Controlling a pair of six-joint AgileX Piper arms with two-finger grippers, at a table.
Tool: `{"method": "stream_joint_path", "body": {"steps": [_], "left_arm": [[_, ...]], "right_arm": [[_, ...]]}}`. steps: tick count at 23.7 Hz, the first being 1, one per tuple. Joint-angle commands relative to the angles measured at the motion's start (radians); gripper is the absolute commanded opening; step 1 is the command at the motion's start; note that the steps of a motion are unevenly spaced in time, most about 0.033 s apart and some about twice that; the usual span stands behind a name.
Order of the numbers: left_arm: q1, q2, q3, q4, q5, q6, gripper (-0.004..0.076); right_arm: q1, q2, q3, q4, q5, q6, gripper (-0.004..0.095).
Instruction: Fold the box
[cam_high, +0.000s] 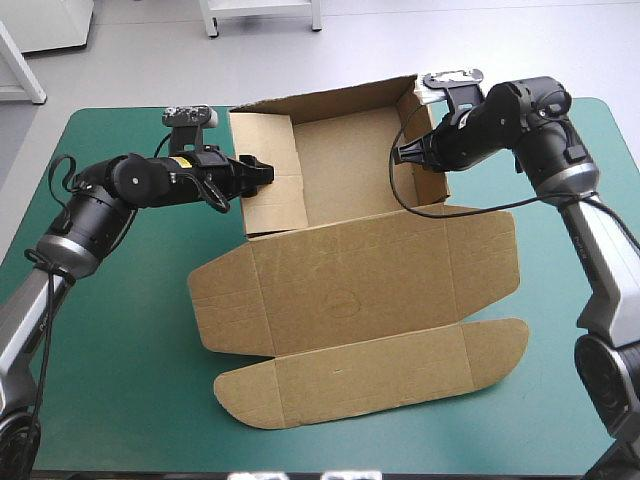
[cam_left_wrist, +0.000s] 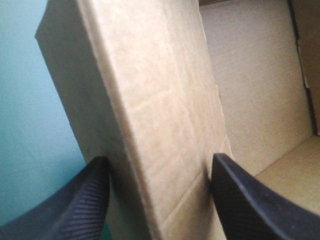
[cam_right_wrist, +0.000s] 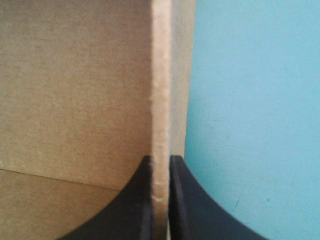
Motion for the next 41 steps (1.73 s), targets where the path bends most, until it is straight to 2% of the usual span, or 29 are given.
{"method": "stream_joint_path", "body": {"steps": [1,3,4,6,8,9,15,22,27,31,36,41], "left_arm": [[-0.031,-0.033,-0.026,0.072,-0.068,-0.132,0.0406],[-0.031,-0.022,-0.026,0.070,-0.064,-0.157,0.0372],[-0.031,-0.019,-0.026,0.064,-0.052,-0.157,0.0330],[-0.031,-0.014,-0.026,0.023,-0.041,-0.150,0.0197],[-0.031,-0.014,-0.026,-0.014,-0.068,-0.120,0.0018],[-0.031,-0.014,-0.026,-0.016,-0.075,-0.116,-0.0007],[-0.031,-0.009,-0.026,-0.011,-0.085,-0.116,-0.0009],[-0.031,-0.003,-0.026,0.055,-0.094,-0.157,-0.0009],[-0.031,0.020,-0.026,0.115,-0.062,-0.181,-0.0009],[-0.032,0.043,-0.059,0.229,0.001,-0.228,-0.0009],[-0.081,0.113,-0.188,0.362,0.120,-0.288,-0.0009],[-0.123,0.185,-0.235,0.391,0.189,-0.308,-0.0009]], "right_arm": [[0.032,-0.051,-0.030,0.057,-0.061,0.017,0.0002],[0.032,-0.051,-0.030,0.069,-0.062,0.020,0.0002],[0.032,-0.051,-0.030,0.069,-0.060,0.020,0.0002],[0.032,-0.051,-0.030,0.067,-0.048,0.020,0.0002],[0.032,-0.051,-0.030,0.067,-0.047,0.020,0.0002],[0.032,-0.051,-0.030,0.067,-0.047,0.020,0.0002],[0.053,-0.021,-0.030,0.058,-0.022,0.020,0.0002],[0.172,0.033,-0.030,-0.083,-0.029,0.082,0.0002],[0.223,0.058,-0.030,-0.106,-0.023,0.115,0.0001],[0.233,0.068,-0.032,-0.115,0.001,0.130,0.0002],[0.233,0.074,-0.032,-0.115,0.049,0.152,0.0001],[0.233,0.081,-0.029,-0.116,0.069,0.160,0.0001]]}}
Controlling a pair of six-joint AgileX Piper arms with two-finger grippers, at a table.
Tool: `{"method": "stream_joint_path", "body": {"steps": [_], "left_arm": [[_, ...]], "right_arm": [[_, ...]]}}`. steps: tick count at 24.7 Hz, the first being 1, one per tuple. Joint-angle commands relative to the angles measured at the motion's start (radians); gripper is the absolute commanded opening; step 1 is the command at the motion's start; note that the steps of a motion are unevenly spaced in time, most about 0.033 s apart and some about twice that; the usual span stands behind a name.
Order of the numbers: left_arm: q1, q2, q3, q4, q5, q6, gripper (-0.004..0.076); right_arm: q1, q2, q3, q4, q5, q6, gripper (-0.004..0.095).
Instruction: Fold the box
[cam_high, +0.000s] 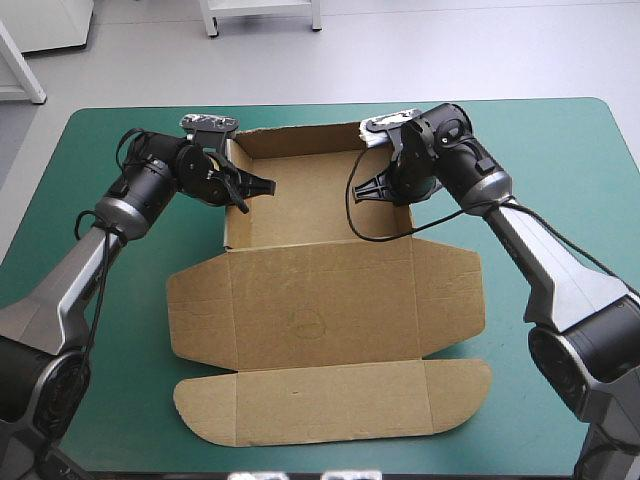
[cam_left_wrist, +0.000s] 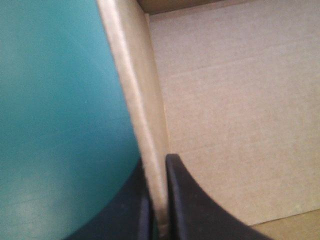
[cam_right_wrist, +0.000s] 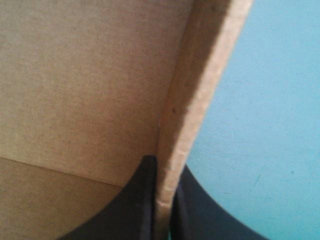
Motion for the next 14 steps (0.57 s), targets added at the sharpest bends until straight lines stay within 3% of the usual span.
{"method": "stream_joint_path", "body": {"steps": [1,6,14], "left_arm": [[-0.043,-0.032,-0.043,-0.106,-0.052,0.018,-0.0009],[-0.041,0.018,-0.043,-0.076,0.053,0.018,-0.0009],[-0.041,0.062,-0.043,-0.056,0.086,0.018,-0.0009]], "right_arm": [[0.023,-0.044,-0.029,0.112,0.001,-0.029,0.0001],[0.021,0.010,-0.029,0.173,0.001,-0.033,0.0001],[0.019,0.077,-0.029,0.161,0.001,-0.033,0.0001]]}}
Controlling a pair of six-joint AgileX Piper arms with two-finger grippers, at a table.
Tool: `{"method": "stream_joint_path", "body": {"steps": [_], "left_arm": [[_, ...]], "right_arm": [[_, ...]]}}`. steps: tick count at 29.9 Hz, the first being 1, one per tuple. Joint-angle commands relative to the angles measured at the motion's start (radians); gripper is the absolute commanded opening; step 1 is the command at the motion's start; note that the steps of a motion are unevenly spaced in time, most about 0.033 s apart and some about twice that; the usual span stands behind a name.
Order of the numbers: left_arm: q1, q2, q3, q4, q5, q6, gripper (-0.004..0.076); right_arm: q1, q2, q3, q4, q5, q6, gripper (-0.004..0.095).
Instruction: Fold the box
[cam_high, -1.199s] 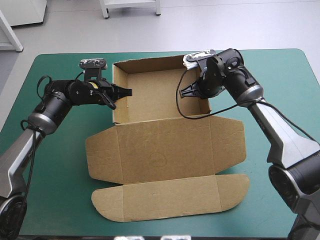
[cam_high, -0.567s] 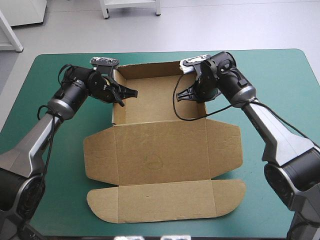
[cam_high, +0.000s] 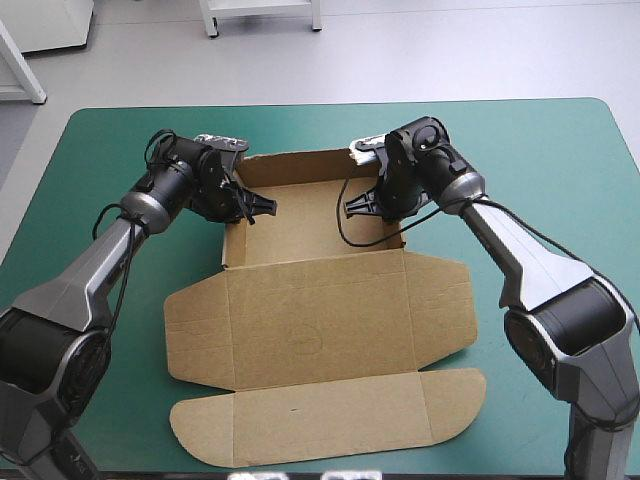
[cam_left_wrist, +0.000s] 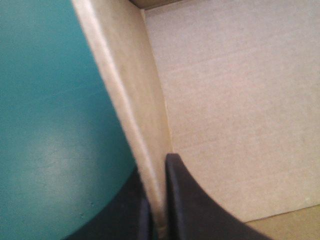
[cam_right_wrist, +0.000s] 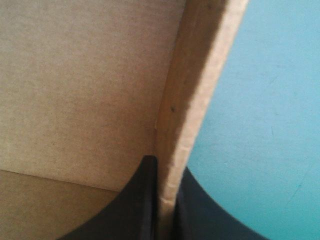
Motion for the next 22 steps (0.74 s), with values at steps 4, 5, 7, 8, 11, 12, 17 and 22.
{"method": "stream_joint_path", "body": {"steps": [4,5,7,8,11,12,17,22], "left_arm": [[-0.035,-0.002,-0.034,-0.102,-0.024,0.033,-0.0008],[-0.035,0.005,-0.034,-0.100,-0.024,0.033,-0.0008],[-0.035,0.020,-0.034,-0.100,-0.029,0.033,-0.0008],[-0.035,0.028,-0.034,-0.100,-0.030,0.033,-0.0008],[-0.035,0.040,-0.034,-0.100,-0.037,0.033,-0.0008],[-0.035,0.043,-0.034,-0.105,-0.037,0.033,-0.0008],[-0.035,0.044,-0.034,-0.105,-0.045,0.039,-0.0008],[-0.035,0.044,-0.034,-0.107,-0.051,0.039,-0.0008]], "right_arm": [[0.019,-0.006,-0.031,0.111,-0.006,-0.033,0.0001],[0.019,0.001,-0.031,0.111,-0.011,-0.033,0.0001],[0.015,0.013,-0.031,0.111,-0.025,-0.038,0.0000],[0.010,0.020,-0.031,0.111,-0.032,-0.038,0.0000],[0.000,0.033,-0.031,0.111,-0.034,-0.038,0.0000],[-0.004,0.035,-0.031,0.111,-0.034,-0.038,0.0000],[-0.018,0.041,-0.031,0.116,-0.053,-0.040,0.0000],[-0.018,0.041,-0.035,0.113,-0.067,-0.043,0.0000]]}}
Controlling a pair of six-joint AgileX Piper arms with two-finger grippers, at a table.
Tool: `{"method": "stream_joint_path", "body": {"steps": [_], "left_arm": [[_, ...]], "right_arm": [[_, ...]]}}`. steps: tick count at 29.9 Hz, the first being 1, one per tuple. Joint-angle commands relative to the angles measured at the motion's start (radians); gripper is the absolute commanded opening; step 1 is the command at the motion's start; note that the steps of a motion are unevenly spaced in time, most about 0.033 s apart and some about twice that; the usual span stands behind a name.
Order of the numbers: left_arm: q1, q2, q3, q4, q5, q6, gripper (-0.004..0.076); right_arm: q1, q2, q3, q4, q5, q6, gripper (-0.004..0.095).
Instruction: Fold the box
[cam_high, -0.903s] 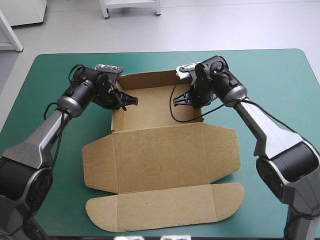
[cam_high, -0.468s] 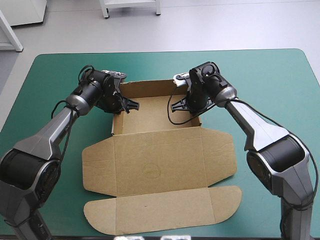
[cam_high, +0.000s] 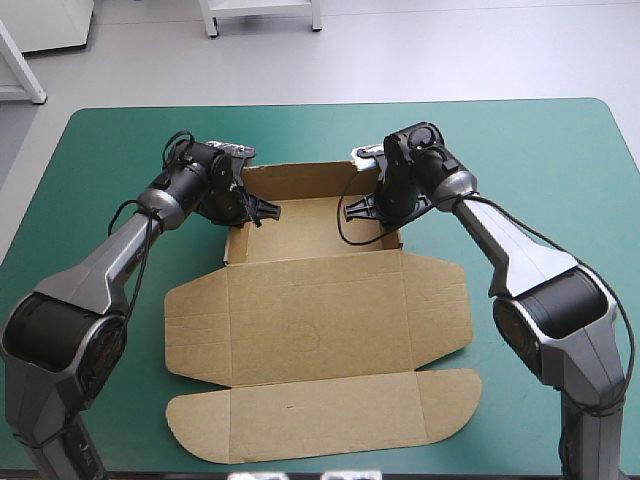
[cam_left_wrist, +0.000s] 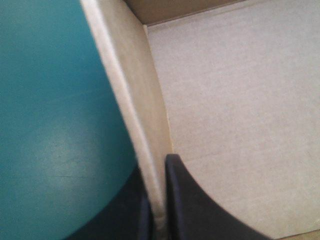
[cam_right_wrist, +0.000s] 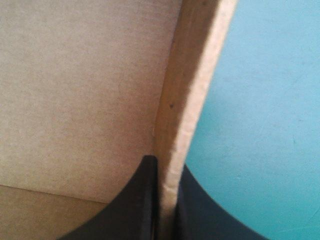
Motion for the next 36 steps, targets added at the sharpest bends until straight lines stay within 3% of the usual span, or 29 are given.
{"method": "stream_joint_path", "body": {"steps": [1,7,10,14,17,20,23,36], "left_arm": [[-0.035,-0.034,-0.022,-0.122,-0.028,0.036,-0.0008],[-0.035,-0.034,-0.022,-0.122,-0.020,0.036,-0.0006],[-0.035,-0.035,-0.022,-0.124,-0.013,0.036,0.0047],[-0.035,-0.053,-0.023,-0.124,-0.009,0.036,0.0178],[-0.035,-0.058,-0.040,-0.124,-0.009,0.035,0.0326],[-0.035,-0.065,-0.067,-0.124,-0.010,0.029,0.0477],[-0.035,-0.065,-0.092,-0.122,-0.010,0.029,0.0529],[-0.035,-0.065,-0.099,-0.024,-0.008,0.012,0.0529]], "right_arm": [[0.009,-0.034,-0.023,0.071,-0.065,-0.041,0.0004],[0.009,-0.034,-0.023,0.074,-0.065,-0.054,0.0062],[0.009,-0.034,-0.031,0.074,-0.057,-0.060,0.0141],[0.009,-0.034,-0.055,0.048,-0.040,-0.060,0.0364],[0.009,-0.034,-0.093,0.006,-0.026,-0.039,0.0541],[0.009,-0.034,-0.129,-0.035,-0.013,-0.031,0.0641],[0.009,-0.034,-0.155,-0.080,-0.009,-0.025,0.0650],[0.009,-0.026,-0.173,-0.155,-0.039,-0.014,0.0649]]}}
